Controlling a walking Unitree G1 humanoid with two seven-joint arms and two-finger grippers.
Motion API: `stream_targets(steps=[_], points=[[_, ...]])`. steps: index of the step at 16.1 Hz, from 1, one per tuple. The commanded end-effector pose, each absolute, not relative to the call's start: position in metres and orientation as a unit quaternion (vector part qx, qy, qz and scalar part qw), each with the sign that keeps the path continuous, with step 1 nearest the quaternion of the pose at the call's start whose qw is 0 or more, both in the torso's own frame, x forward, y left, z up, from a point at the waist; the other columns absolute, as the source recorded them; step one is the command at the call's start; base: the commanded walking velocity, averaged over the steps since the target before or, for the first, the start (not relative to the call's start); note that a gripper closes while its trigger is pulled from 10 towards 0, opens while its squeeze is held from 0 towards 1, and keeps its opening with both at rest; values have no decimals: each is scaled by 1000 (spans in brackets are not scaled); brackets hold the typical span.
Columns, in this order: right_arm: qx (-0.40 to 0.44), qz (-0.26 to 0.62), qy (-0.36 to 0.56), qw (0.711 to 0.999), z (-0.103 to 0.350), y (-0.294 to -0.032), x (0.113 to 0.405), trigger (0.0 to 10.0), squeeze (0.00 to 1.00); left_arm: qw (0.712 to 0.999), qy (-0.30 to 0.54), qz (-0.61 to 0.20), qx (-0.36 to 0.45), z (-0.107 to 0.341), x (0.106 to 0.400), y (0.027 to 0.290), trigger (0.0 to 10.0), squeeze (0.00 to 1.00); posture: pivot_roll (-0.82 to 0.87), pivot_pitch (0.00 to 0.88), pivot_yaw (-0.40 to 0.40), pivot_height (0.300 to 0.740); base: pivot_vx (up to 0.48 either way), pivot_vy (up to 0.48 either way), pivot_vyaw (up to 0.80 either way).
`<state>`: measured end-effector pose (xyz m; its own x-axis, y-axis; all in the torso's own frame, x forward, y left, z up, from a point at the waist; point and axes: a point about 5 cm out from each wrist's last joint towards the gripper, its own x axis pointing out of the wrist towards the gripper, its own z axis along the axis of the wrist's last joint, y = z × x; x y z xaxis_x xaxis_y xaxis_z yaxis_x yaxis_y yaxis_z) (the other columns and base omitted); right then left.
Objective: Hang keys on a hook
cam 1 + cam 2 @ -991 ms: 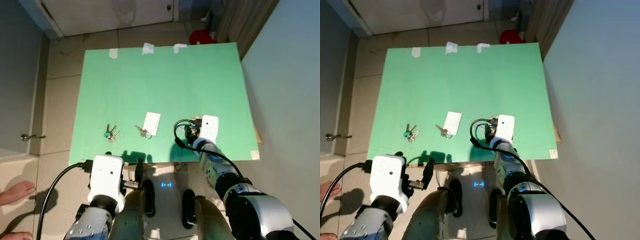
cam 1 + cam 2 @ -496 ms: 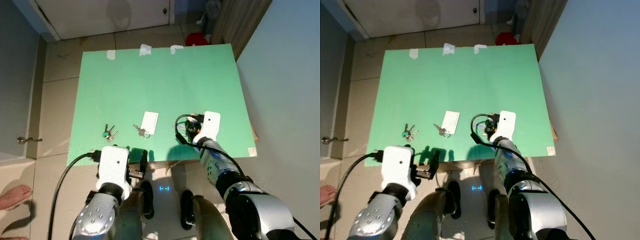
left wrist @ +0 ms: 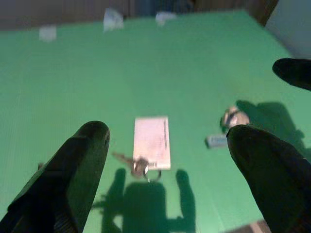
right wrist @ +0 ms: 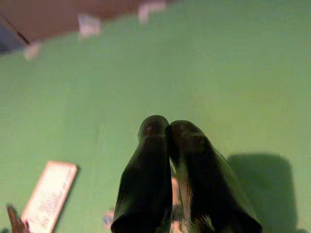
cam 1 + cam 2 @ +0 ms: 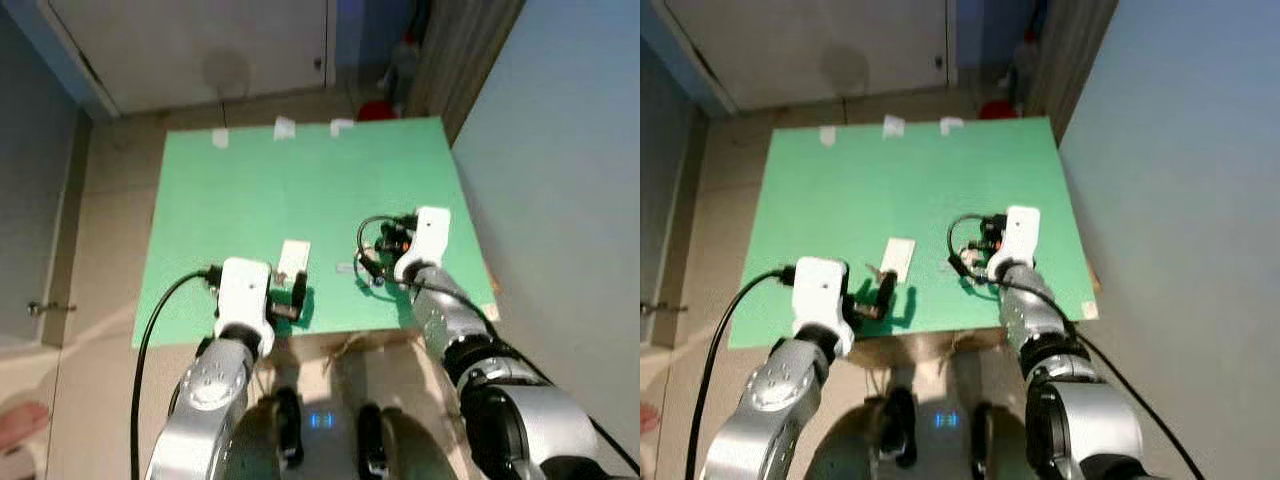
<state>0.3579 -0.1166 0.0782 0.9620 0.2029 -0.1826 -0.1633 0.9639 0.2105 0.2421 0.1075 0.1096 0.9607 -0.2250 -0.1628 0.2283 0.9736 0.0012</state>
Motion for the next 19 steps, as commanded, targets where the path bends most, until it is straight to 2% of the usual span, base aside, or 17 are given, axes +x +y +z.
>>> stream_targets(steps=[1,2,7,12,13,16,19], points=[[81,103,99,986,78,-114,357,1725,0,989,89,-120,9,104,241,107,10000,0,13,130,9,740,0,0,0],[77,104,106,986,76,-114,356,10000,1000,988,86,-125,11,104,243,105,10000,0,10,126,10,740,0,0,0],[124,75,120,982,68,-111,352,10000,1000,987,82,-140,14,99,237,102,10000,0,37,116,16,740,0,0,0],[107,96,127,981,66,-99,350,10000,1000,982,109,-154,33,92,216,118,10000,0,101,143,3,740,0,0,0],[103,101,130,981,66,-96,350,10000,1000,980,115,-159,39,93,209,119,10000,0,138,177,-11,740,0,0,0],[92,110,133,981,66,-93,350,10000,1000,981,119,-149,37,95,194,122,10000,0,179,205,-28,740,0,0,0],[56,106,140,983,61,-90,347,10000,1000,982,136,-130,27,98,167,126,10000,0,257,265,-12,740,0,0,0]])
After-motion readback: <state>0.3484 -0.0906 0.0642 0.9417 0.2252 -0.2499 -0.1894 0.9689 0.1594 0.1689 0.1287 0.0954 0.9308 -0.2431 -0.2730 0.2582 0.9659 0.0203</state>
